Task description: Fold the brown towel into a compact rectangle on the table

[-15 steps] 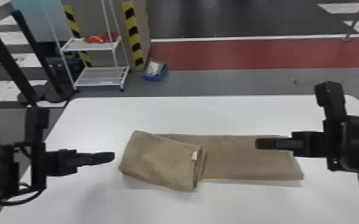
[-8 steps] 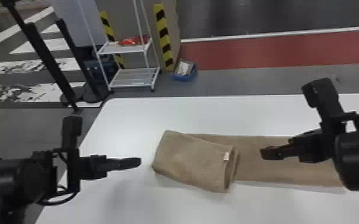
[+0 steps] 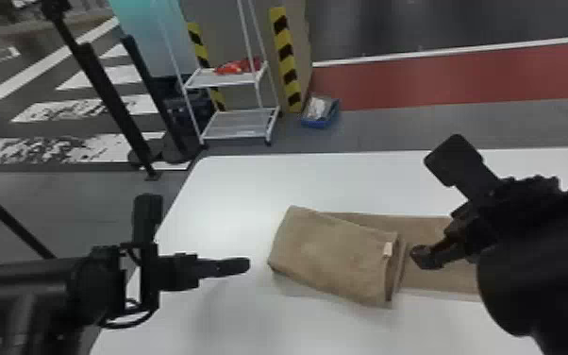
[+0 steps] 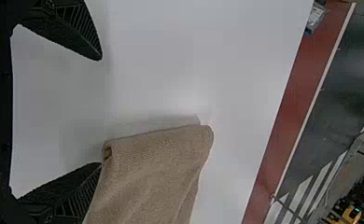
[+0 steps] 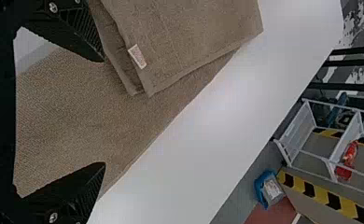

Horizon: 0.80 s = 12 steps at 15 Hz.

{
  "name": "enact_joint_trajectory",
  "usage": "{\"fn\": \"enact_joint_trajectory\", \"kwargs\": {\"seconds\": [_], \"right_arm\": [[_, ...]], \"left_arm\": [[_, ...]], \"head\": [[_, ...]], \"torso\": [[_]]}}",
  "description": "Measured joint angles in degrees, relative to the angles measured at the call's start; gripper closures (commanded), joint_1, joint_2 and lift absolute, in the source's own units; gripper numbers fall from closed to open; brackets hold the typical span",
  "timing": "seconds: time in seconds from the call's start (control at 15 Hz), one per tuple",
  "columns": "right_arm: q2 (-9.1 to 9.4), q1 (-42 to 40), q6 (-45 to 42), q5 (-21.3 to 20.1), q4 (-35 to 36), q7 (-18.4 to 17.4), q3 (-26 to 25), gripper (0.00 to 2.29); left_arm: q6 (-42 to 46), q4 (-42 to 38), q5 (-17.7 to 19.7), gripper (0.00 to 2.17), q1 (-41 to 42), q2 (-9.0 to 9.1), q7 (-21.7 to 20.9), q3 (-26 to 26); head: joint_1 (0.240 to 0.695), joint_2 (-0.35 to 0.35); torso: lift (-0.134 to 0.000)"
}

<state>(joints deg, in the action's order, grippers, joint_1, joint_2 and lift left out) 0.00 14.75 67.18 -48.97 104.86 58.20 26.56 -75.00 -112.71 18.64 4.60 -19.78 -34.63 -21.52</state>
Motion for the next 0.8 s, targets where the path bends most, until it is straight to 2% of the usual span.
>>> {"fn": "enact_joint_trajectory", "kwargs": {"seconds": [0.27, 0.53, 0.67, 0.8], "right_arm": [[0.0, 0.9, -11.1, -8.0, -4.6, 6.6, 3.0, 0.09], [0.0, 3.6, -25.4, -18.6, -11.9, 10.5, 5.2, 0.11], [0.0, 5.0, -32.0, -21.5, -14.9, 13.5, 6.0, 0.13], [0.0, 6.2, -35.7, -22.2, -16.2, 17.7, 6.8, 0.13]], "left_arm": [[0.5, 0.5, 0.1, 0.08, 0.5, 0.11, -0.1, -0.3], [0.7, 1.0, 0.1, 0.08, 0.6, 0.2, -0.1, -0.3], [0.7, 1.1, 0.1, 0.08, 0.6, 0.28, -0.1, -0.4], [0.7, 1.2, 0.1, 0.08, 0.7, 0.31, -0.1, -0.5]], "head": [[0.695, 0.35], [0.695, 0.35], [0.695, 0.35], [0.695, 0.35]], "torso": [[-0.128], [-0.128], [-0.128], [-0.128]]}}
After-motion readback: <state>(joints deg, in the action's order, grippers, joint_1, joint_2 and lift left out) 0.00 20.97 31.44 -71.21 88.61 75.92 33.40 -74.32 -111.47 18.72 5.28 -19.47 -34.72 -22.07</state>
